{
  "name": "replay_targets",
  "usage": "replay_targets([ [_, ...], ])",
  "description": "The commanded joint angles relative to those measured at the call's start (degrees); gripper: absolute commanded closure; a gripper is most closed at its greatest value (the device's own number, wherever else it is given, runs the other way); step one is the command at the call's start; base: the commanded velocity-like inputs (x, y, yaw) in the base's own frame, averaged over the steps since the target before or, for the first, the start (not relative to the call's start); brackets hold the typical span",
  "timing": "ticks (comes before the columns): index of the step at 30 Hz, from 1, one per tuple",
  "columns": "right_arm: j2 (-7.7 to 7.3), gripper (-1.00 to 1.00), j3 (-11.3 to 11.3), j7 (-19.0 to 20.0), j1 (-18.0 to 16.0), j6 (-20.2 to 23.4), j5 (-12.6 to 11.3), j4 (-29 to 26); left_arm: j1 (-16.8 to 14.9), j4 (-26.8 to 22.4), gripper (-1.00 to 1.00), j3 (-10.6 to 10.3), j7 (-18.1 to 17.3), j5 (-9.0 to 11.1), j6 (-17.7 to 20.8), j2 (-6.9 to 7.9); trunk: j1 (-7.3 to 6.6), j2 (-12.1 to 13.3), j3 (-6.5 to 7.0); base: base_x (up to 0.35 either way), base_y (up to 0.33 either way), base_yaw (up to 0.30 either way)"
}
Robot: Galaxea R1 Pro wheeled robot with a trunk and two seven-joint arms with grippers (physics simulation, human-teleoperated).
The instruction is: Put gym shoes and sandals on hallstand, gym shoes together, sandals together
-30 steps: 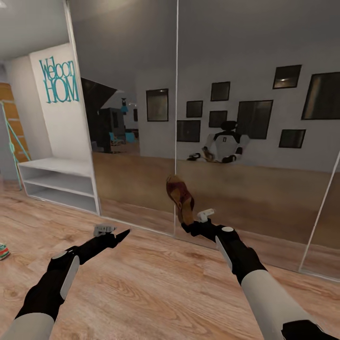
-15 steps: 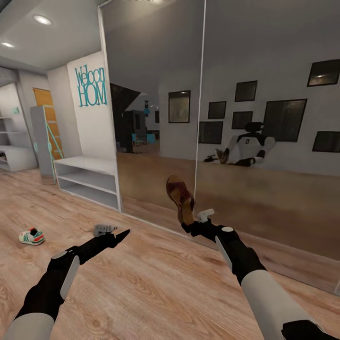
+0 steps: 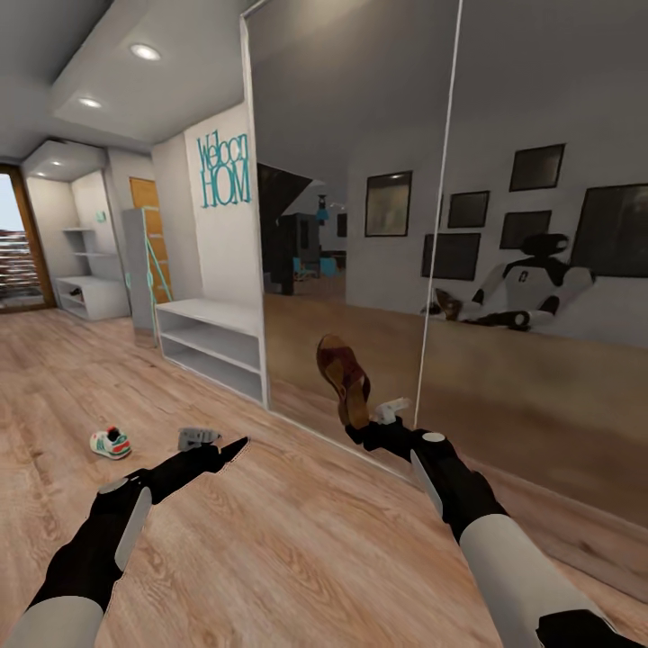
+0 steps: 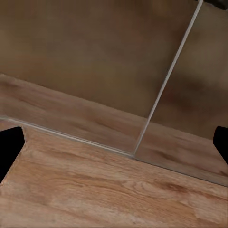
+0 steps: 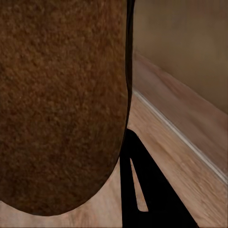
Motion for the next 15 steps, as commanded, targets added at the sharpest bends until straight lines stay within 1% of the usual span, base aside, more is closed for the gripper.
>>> replay_targets([
  [1,0.02,1.0,-0.1,0.3,0.0,0.3,0.3,-0.1,0.0,0.0,-1.0,0.0,-0.2,0.5,0.6,0.0,0.02,0.0,-0.03,0.345,0.083,0.292],
  [8,0.02,1.0,-0.1,0.3,0.0,0.3,0.3,-0.1,0.0,0.0,-1.0,0.0,-0.2,0.5,0.6,0.0,0.02,0.0,0.21,0.337,0.108,0.292],
  [15,0.02,1.0,-0.1,0.3,0.0,0.3,0.3,-0.1,0.0,0.0,-1.0,0.0,-0.2,0.5,0.6,0.0,0.02,0.0,0.45,0.301,0.166,0.292],
])
